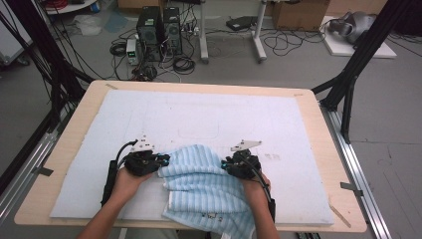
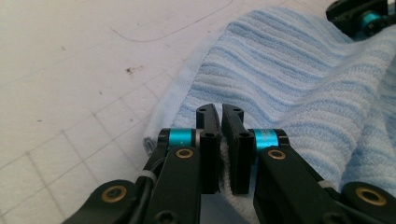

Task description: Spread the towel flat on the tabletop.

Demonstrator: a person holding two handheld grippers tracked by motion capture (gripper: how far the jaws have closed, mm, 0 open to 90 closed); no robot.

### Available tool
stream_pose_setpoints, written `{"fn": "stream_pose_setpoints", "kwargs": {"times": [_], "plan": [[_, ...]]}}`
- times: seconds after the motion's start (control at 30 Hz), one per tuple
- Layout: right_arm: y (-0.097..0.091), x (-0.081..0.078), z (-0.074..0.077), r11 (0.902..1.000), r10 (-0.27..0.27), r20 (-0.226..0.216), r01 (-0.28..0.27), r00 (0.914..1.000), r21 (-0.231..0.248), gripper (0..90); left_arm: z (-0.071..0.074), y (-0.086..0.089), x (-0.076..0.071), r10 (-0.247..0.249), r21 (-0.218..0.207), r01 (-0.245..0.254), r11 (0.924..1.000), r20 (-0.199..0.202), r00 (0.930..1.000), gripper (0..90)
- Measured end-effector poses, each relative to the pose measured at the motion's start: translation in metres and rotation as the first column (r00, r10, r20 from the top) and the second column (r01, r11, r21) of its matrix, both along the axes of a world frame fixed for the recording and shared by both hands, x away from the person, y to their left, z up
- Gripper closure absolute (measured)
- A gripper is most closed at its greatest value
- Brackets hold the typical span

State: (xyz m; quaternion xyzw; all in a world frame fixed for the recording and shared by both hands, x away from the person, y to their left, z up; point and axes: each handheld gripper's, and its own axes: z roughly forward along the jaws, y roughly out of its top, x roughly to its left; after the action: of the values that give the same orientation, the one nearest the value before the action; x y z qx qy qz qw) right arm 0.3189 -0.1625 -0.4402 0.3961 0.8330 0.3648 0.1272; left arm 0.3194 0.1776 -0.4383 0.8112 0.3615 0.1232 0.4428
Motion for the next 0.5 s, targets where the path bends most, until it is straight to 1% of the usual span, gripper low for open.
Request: {"fn": "stream_pose_setpoints", "kwargs": {"times": [0.07,0.13,0.17,0.2,0.27,0.37,0.4,0.43,0.47,0.5], "plan": [[0.005,-0.003,0.001,0.9988,0.049,-0.001,-0.049,0.9988,0.008,73.0,0.001,0.005,0.0,0.021,-0.011,-0.021,0.9997,0.006,0.9998,85.0],[0.011,-0.008,0.002,0.9956,0.092,0.017,-0.091,0.9956,-0.022,74.0,0.002,0.009,-0.001,0.031,-0.017,-0.031,0.9994,0.009,0.9995,85.0],[0.015,-0.011,0.002,0.9935,0.107,0.026,-0.106,0.9939,-0.042,78.9,0.002,0.011,-0.001,0.038,-0.022,-0.038,0.999,0.011,0.9992,85.0],[0.017,-0.014,0.002,0.989,0.135,0.048,-0.132,0.9897,-0.068,84.0,0.003,0.013,-0.001,0.044,-0.032,-0.044,0.9985,0.013,0.9989,85.0],[0.022,-0.021,0.0,0.9806,0.183,0.066,-0.177,0.981,-0.084,86.3,0.004,0.016,-0.002,0.046,-0.033,-0.046,0.9984,0.014,0.9988,85.0],[0.022,-0.024,-0.001,0.9769,0.206,0.064,-0.202,0.9764,-0.07,86.4,0.005,0.017,-0.002,0.049,-0.037,-0.049,0.9981,0.015,0.9987,85.0],[0.022,-0.025,-0.002,0.9743,0.222,0.055,-0.219,0.9735,-0.05,86.0,0.005,0.018,-0.003,0.052,-0.038,-0.052,0.9979,0.017,0.9985,85.0],[0.022,-0.026,-0.002,0.9687,0.248,0.039,-0.247,0.9681,-0.025,85.4,0.005,0.018,-0.003,0.051,-0.041,-0.05,0.9979,0.019,0.9985,85.0],[0.023,-0.028,-0.002,0.9612,0.276,0.032,-0.275,0.9607,-0.018,84.7,0.005,0.019,-0.004,0.055,-0.046,-0.054,0.9975,0.019,0.9983,85.0],[0.023,-0.028,-0.002,0.9576,0.288,0.03,-0.288,0.9571,-0.011,83.2,0.006,0.02,-0.004,0.051,-0.046,-0.05,0.9977,0.02,0.9985,85.0]]}}
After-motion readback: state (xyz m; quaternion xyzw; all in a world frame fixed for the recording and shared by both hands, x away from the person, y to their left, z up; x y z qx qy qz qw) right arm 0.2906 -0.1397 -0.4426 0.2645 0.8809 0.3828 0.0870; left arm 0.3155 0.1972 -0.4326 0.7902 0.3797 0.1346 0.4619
